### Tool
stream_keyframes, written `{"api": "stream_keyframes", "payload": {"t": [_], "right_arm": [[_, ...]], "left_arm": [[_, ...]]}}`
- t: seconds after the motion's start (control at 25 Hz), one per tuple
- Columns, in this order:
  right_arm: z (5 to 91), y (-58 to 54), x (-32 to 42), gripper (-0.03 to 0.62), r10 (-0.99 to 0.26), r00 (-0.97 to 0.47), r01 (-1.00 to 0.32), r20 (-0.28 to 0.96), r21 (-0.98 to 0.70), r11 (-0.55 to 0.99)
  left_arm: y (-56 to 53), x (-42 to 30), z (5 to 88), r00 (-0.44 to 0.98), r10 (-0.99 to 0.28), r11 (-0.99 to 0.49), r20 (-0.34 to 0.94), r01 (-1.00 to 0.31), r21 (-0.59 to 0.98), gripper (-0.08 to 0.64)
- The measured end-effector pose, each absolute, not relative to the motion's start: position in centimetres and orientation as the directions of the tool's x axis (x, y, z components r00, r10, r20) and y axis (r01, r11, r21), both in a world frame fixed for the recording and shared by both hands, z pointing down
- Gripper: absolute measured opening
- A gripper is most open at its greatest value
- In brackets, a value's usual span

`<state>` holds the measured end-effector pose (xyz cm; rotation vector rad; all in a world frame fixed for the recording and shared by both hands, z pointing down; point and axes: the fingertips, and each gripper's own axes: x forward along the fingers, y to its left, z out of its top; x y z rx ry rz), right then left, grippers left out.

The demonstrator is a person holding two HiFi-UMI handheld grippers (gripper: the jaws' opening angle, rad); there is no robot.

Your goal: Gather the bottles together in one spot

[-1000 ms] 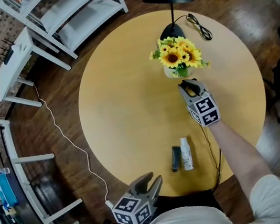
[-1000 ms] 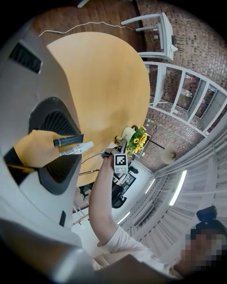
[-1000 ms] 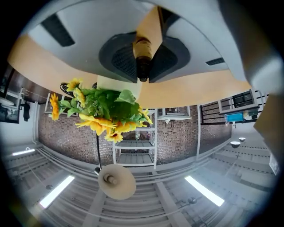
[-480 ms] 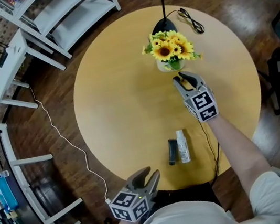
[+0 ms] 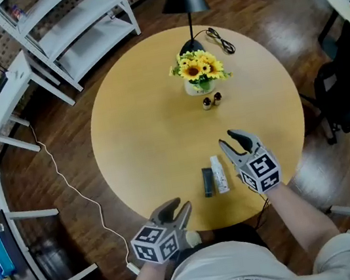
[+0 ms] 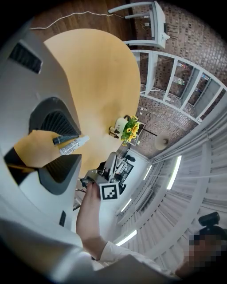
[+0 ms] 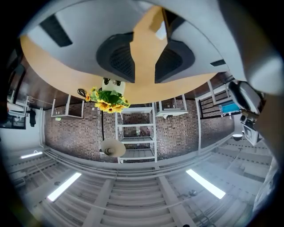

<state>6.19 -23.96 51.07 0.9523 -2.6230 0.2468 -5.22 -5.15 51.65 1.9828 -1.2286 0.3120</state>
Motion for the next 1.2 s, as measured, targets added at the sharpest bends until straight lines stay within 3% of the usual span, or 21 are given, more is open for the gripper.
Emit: {"api": "stream_keyframes", "payload": {"t": [0.76, 1.2], "right_arm": [[43.1, 6.7, 10.4, 0.186, -0.668, -0.628, -0.761, 0.399, -0.134, 0.635], [44.4, 16.5, 9.1, 0.186, -0.663, -0.597, -0.784, 0.452, -0.155, 0.601]], "left_arm": [[8.5, -9.5, 46.0, 0.555, -0.69, -0.376, 0.466, -0.824, 0.424, 0.133], [15.6, -10.9, 47.9, 0.565, -0.669, -0.376, 0.482, -0.818, 0.436, 0.132]]}}
